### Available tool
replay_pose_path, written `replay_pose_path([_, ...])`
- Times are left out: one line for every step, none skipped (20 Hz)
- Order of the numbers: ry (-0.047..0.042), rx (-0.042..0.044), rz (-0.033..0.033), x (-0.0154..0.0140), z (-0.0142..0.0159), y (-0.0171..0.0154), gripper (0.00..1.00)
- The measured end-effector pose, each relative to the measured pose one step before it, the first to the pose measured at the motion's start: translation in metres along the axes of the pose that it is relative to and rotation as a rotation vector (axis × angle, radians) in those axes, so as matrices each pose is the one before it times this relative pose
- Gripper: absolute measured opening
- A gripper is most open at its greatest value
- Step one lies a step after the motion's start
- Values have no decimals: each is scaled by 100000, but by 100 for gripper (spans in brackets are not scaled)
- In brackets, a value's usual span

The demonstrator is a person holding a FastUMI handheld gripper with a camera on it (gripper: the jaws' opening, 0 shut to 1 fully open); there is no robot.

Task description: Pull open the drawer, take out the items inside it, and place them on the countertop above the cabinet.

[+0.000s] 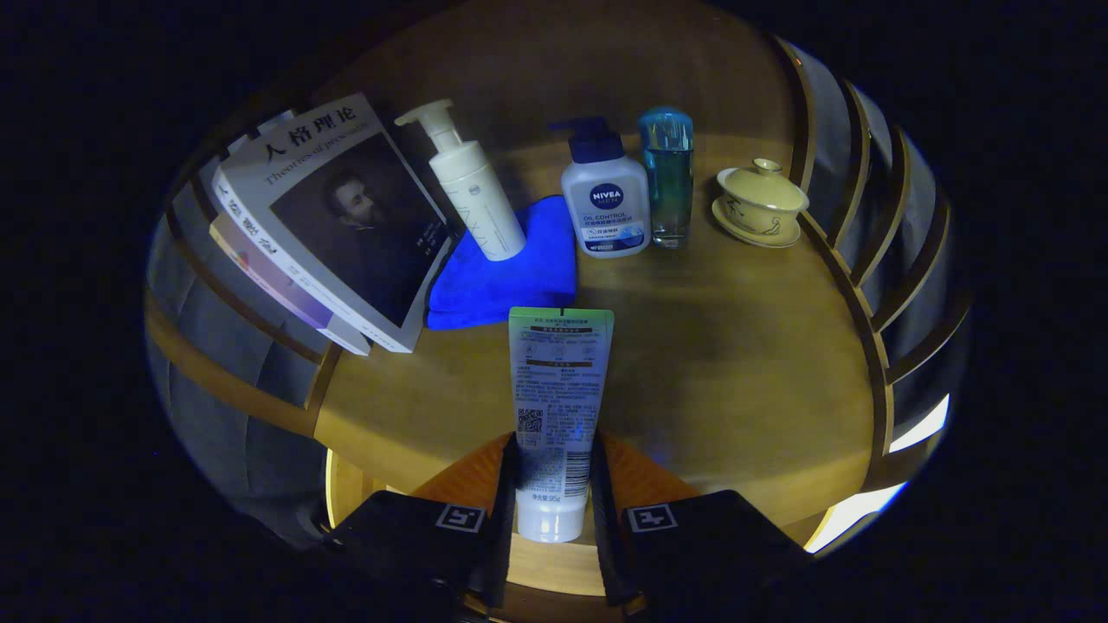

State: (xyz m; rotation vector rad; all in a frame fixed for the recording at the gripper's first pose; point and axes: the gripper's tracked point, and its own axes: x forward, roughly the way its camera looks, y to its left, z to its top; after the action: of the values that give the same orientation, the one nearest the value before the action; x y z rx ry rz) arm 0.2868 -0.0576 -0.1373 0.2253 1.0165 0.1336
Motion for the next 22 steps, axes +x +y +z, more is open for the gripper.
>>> replay_pose_path([1168, 1756, -164, 450, 26, 170, 48])
replay_pose_path([466, 1736, -1510, 330, -100, -26, 50])
replay_pose_path([349, 288, -1536, 437, 17, -250, 51])
replay_pose_path([-2256, 16, 1, -77, 358, 256, 53])
replay_pose_path([28, 449, 682, -100, 4, 260, 55])
replay_pose_path([-818, 297, -200, -82, 17, 232, 56])
replay_pose_path([-1967, 245, 1159, -415, 108, 380, 65])
replay_pose_path([-1316, -227, 835, -469, -31, 287, 73])
replay_pose_path([-2666, -1146, 796, -728, 94, 476, 82])
replay_pose_path([-3288, -1743, -923, -562, -314, -25, 90])
replay_pose_path([-4534, -1669, -925, -1349, 536, -97, 99])
replay_pose_path([-5017, -1580, -650, -809, -34, 75, 98])
replay_pose_path([-5283, -1223, -729, -1194, 128, 134, 98])
replay_pose_path([-5544, -969, -354, -1505, 8, 146, 98])
replay_pose_path([-5678, -1209, 533, -1478, 212, 215, 98])
replay_pose_path([-5796, -1361, 523, -1414, 0, 266, 98])
replay_pose_path([-5174, -1776, 147, -1629, 163, 45, 98])
replay_pose_path([-5541, -2043, -171, -1603, 154, 162, 98])
replay_pose_path([-5697, -2291, -172, -1476, 126, 150, 98])
replay_pose_path([-5529, -2418, -66, -1398, 77, 157, 98])
replay_pose_path([-6089, -2307, -418, -1172, 223, 130, 98])
replay_pose_path([-5643, -1964, -1096, -1129, -25, 3, 98])
